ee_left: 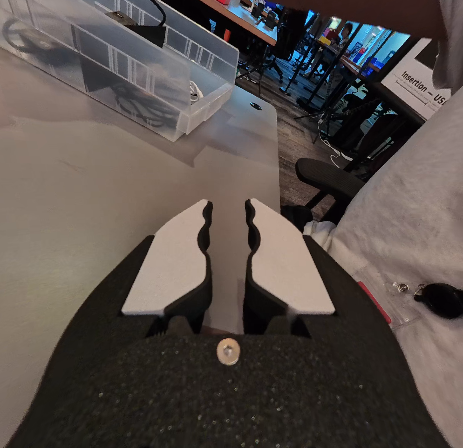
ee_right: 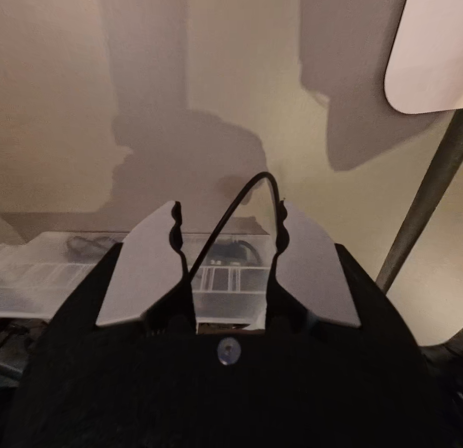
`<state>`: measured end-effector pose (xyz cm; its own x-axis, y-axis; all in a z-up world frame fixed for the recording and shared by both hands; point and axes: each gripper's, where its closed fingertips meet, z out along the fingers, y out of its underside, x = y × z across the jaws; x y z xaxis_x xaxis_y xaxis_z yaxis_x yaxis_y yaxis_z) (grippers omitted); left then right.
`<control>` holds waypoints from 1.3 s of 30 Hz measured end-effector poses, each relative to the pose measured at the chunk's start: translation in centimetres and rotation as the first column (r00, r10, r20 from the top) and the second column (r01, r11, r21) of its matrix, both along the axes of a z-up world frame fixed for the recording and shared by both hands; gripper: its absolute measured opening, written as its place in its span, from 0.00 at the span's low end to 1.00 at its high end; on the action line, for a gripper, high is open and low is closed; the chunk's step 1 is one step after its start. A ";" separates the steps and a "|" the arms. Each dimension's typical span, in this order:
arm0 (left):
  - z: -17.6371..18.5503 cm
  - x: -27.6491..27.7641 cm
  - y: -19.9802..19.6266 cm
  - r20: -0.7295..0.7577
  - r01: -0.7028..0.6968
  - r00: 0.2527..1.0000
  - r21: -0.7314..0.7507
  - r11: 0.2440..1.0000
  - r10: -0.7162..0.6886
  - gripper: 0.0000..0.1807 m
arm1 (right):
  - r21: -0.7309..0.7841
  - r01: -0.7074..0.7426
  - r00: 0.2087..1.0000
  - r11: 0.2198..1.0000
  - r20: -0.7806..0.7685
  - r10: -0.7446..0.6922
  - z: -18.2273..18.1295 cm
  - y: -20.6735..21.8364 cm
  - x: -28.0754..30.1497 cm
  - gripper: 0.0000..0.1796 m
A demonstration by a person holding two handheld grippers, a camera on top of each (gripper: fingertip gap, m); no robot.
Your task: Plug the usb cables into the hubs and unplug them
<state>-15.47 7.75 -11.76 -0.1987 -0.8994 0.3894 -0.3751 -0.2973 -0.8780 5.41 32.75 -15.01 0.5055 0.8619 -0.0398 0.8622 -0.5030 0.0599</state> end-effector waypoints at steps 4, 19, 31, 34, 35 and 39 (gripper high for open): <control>-0.1 0.0 -0.1 -0.005 0.008 1.000 -0.001 1.000 -0.008 0.14 | -0.024 -0.020 0.992 1.000 0.126 0.023 -2.2 1.6 0.3 0.38; 0.2 0.0 -0.9 0.005 0.028 1.000 0.012 1.000 -0.028 0.14 | 0.473 -0.133 0.985 0.871 -0.031 0.168 15.2 -2.3 0.5 0.02; 0.2 0.7 -2.5 -0.004 0.057 0.998 0.035 0.998 -0.057 0.14 | 0.508 0.050 0.971 0.860 -0.225 0.077 20.0 -8.6 5.9 0.02; 0.2 1.0 -2.8 -0.006 0.062 0.998 0.034 0.997 -0.062 0.14 | 0.369 -0.003 0.978 0.929 -0.194 0.080 14.2 -7.8 4.5 0.02; 0.2 1.0 -3.0 -0.008 0.063 0.998 0.037 0.997 -0.063 0.14 | 0.352 -0.021 0.974 0.936 -0.202 0.098 12.6 -7.0 3.7 0.02; 0.1 1.0 -3.1 -0.013 0.063 0.998 0.052 0.997 -0.062 0.14 | 0.325 0.038 0.909 0.945 -0.403 0.102 9.2 -3.2 0.4 0.02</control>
